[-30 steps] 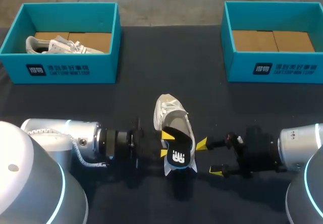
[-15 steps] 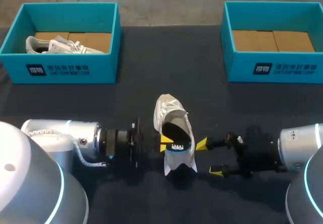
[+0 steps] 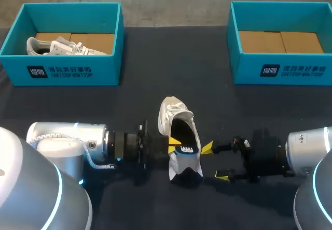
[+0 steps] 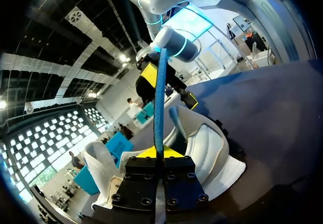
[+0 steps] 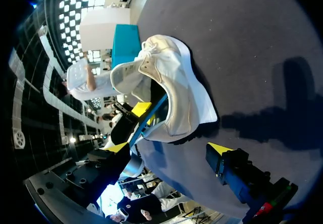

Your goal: Take the shoe out of the shoebox, open the shoe tongue, remove and reinsert the insole, then place the shoe into the shoebox

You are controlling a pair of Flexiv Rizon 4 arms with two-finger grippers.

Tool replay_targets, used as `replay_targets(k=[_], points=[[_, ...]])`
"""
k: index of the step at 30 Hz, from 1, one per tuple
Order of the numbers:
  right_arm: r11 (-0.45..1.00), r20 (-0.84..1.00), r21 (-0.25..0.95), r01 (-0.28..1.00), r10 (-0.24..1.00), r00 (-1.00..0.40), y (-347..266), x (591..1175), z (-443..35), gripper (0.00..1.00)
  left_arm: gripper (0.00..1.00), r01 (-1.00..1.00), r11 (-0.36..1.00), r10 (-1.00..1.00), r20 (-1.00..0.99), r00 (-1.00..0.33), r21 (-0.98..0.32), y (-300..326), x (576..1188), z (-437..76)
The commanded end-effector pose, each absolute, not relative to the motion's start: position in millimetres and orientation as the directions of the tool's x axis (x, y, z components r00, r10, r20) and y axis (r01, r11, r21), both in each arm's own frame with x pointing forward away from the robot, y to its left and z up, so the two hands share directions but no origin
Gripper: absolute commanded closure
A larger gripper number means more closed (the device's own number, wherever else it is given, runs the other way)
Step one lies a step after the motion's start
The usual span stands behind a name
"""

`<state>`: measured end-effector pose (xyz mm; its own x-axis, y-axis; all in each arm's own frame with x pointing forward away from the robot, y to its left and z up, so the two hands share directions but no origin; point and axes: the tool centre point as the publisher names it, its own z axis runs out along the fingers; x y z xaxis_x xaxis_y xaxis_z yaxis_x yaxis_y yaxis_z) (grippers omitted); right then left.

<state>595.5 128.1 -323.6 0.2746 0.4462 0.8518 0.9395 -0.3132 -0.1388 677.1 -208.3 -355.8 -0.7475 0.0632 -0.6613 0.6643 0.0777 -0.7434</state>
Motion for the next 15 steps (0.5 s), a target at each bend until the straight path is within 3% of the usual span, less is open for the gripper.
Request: replay_targets(k=[1,3,4,5,6,15], points=[[-0.316,0.847,-0.139,0.939,0.453,0.278,130,595,-322,0.0,1.0,0.665,0.082,0.057,-0.663,-0.746,-0.742,-211,678,-358],[-0.316,0.847,-0.139,0.939,0.453,0.278,130,595,-322,0.0,1.0,0.666,0.075,0.055,-0.663,-0.746,-0.743,-211,677,-355],[-0.316,0.847,-0.139,0.939,0.453,0.278,130,595,-322,0.0,0.9,0.666,0.068,0.054,-0.664,-0.746,-0.743,-210,676,-354],[-0.316,0.847,-0.139,0.939,0.453,0.278,130,595,-322,0.0,0.73,0.666,0.065,0.053,-0.664,-0.746,-0.743,-210,675,-353],[-0.316,0.847,-0.139,0.939,0.453,0.278,130,595,-322,0.0,0.69,0.667,0.062,0.054,-0.665,-0.745,-0.742,-210,673,-351],[-0.316,0.847,-0.139,0.939,0.453,0.278,130,595,-322,0.0,0.67,0.673,0.026,0.052,-0.671,-0.739,-0.739,-207,658,-337]])
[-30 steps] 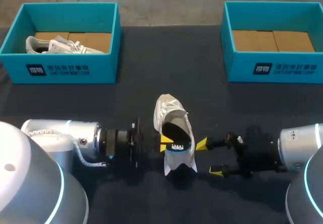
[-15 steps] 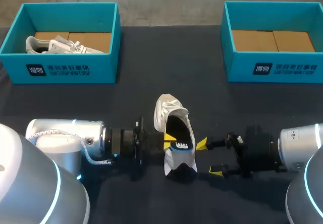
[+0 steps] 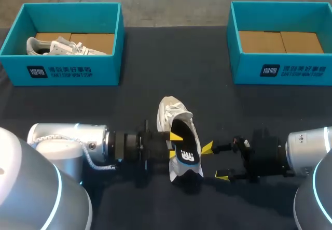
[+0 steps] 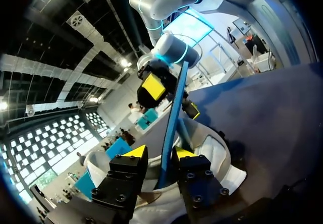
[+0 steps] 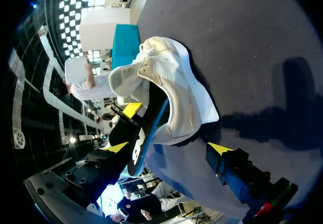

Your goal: Take the shoe out of the shoebox, open the shoe tongue, remove and reinsert the insole, then place the shoe into the shoebox

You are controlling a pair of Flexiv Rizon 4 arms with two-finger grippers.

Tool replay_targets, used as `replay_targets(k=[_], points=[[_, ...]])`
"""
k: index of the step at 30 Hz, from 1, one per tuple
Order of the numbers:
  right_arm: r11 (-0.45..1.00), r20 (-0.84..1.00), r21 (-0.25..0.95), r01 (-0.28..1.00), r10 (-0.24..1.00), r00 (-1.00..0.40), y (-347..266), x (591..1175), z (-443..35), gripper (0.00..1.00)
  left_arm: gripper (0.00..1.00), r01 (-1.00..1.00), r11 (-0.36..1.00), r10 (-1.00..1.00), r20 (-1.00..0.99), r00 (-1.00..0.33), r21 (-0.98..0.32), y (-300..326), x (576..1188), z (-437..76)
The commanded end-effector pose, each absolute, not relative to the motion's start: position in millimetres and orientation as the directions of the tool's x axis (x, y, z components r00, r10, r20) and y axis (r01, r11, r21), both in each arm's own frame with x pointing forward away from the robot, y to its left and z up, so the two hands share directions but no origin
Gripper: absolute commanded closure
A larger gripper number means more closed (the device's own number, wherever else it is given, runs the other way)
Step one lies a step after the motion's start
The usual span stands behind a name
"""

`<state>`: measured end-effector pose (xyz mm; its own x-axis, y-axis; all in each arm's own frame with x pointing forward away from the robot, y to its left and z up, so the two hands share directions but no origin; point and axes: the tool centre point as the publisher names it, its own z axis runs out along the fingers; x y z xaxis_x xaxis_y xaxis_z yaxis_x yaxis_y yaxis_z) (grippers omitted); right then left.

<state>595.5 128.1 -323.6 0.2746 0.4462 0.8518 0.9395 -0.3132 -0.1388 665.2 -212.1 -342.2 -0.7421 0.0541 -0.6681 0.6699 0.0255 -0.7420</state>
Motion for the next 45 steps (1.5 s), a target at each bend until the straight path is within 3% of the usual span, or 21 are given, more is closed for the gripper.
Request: replay_targets(k=[1,13,14,45], points=[[-0.316,0.847,-0.139,0.939,0.453,0.278,130,595,-322,0.0,0.69,0.674,0.023,0.049,-0.673,-0.738,-0.738,-207,656,-335],[-0.316,0.847,-0.139,0.939,0.453,0.278,130,595,-322,0.0,0.71,0.682,-0.008,0.058,-0.682,-0.729,-0.731,-208,645,-324],[-0.316,0.847,-0.139,0.939,0.453,0.278,130,595,-322,0.0,1.0,0.685,-0.011,0.058,-0.684,-0.727,-0.728,-209,644,-324],[-0.316,0.847,-0.139,0.939,0.453,0.278,130,595,-322,0.0,1.0,0.754,0.081,-0.021,-0.757,-0.653,-0.652,-210,676,-352]])
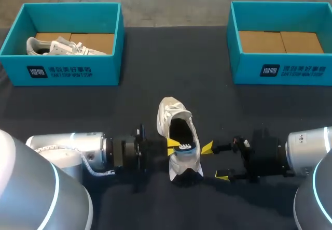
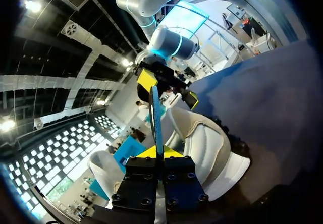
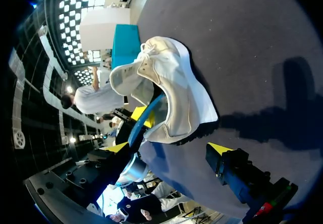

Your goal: Take the shoe out of the shoebox, open the shoe tongue, remove and reinsert the insole, then place the shoe into the shoebox

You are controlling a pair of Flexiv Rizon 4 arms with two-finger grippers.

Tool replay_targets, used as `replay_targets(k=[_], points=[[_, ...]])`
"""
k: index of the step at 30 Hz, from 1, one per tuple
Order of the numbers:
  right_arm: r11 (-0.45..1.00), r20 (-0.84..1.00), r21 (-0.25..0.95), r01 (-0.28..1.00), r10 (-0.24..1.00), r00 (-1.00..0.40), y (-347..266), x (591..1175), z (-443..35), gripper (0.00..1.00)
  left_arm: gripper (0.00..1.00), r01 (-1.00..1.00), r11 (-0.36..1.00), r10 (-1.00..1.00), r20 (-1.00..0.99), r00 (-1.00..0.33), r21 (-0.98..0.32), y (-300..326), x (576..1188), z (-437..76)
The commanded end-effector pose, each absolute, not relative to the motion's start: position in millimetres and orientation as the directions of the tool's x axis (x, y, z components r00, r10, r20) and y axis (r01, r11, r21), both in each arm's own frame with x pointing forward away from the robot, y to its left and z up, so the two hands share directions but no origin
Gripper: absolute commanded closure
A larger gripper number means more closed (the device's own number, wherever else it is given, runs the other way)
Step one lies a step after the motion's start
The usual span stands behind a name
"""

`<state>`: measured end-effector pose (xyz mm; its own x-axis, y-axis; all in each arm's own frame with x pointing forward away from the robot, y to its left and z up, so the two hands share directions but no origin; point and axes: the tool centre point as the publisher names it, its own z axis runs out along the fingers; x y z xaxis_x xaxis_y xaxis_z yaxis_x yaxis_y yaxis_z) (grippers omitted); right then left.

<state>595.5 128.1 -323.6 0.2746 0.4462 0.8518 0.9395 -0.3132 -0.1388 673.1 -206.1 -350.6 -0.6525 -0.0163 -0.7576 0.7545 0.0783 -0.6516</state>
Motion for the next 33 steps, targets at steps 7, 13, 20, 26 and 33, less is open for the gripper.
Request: replay_targets(k=[7,13,20,26,33], points=[[-0.316,0.847,-0.139,0.939,0.453,0.278,130,595,-322,0.0,0.68,0.749,0.063,-0.025,-0.751,-0.659,-0.66,-207,672,-344],[-0.316,0.847,-0.139,0.939,0.453,0.278,130,595,-322,0.0,0.67,0.744,0.028,-0.035,-0.745,-0.666,-0.667,-206,661,-335],[-0.316,0.847,-0.139,0.939,0.453,0.278,130,595,-322,0.0,0.71,0.742,0.002,-0.045,-0.741,-0.67,-0.671,-207,652,-328],[-0.316,0.847,-0.139,0.939,0.453,0.278,130,595,-322,0.0,0.83,0.742,-0.003,-0.039,-0.741,-0.67,-0.671,-208,651,-326],[-0.316,0.847,-0.139,0.939,0.453,0.278,130,595,-322,0.0,1.0,0.741,-0.017,-0.023,-0.741,-0.671,-0.671,-209,651,-328]])
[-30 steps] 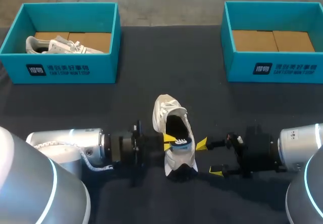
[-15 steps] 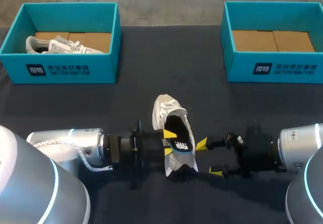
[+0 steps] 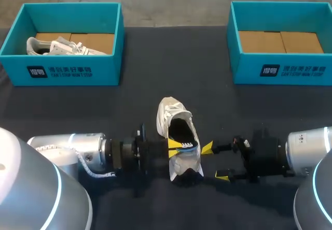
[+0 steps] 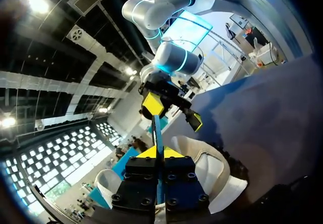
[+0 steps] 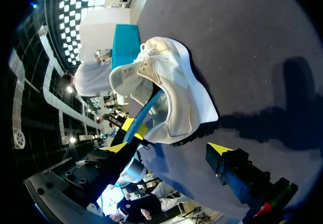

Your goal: Take the shoe out of the shoebox, open the shoe tongue, remove and reinsert the insole, then place the shoe into the shoebox

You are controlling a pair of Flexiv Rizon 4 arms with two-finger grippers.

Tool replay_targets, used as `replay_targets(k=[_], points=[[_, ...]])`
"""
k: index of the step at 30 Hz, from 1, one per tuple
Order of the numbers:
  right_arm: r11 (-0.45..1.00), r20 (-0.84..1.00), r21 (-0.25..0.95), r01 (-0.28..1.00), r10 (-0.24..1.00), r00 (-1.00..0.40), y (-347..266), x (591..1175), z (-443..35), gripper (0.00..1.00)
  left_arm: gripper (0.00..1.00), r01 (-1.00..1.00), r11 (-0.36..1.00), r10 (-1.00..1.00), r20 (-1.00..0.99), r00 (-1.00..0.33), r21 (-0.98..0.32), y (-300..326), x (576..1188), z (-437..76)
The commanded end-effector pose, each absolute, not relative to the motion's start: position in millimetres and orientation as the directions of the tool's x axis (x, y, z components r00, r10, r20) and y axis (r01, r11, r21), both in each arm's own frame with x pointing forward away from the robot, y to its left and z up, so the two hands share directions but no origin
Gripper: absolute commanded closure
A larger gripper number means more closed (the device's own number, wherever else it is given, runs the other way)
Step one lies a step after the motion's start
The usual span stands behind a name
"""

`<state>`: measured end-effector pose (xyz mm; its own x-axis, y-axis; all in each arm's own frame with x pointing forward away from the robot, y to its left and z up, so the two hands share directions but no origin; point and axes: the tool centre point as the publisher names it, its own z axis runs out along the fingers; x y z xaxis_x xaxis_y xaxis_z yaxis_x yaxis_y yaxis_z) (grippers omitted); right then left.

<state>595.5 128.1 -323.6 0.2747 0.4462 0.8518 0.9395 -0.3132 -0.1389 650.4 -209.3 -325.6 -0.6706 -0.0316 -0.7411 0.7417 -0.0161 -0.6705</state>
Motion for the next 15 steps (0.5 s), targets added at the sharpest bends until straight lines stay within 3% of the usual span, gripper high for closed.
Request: replay_targets(k=[1,15], points=[[-0.316,0.847,-0.139,0.939,0.453,0.278,130,595,-322,0.0,1.0,0.741,-0.015,-0.02,-0.741,-0.671,-0.671,-208,652,-330],[-0.316,0.847,-0.139,0.939,0.453,0.278,130,595,-322,0.0,1.0,0.771,0.035,0.006,-0.771,-0.637,-0.636,-215,674,-349]])
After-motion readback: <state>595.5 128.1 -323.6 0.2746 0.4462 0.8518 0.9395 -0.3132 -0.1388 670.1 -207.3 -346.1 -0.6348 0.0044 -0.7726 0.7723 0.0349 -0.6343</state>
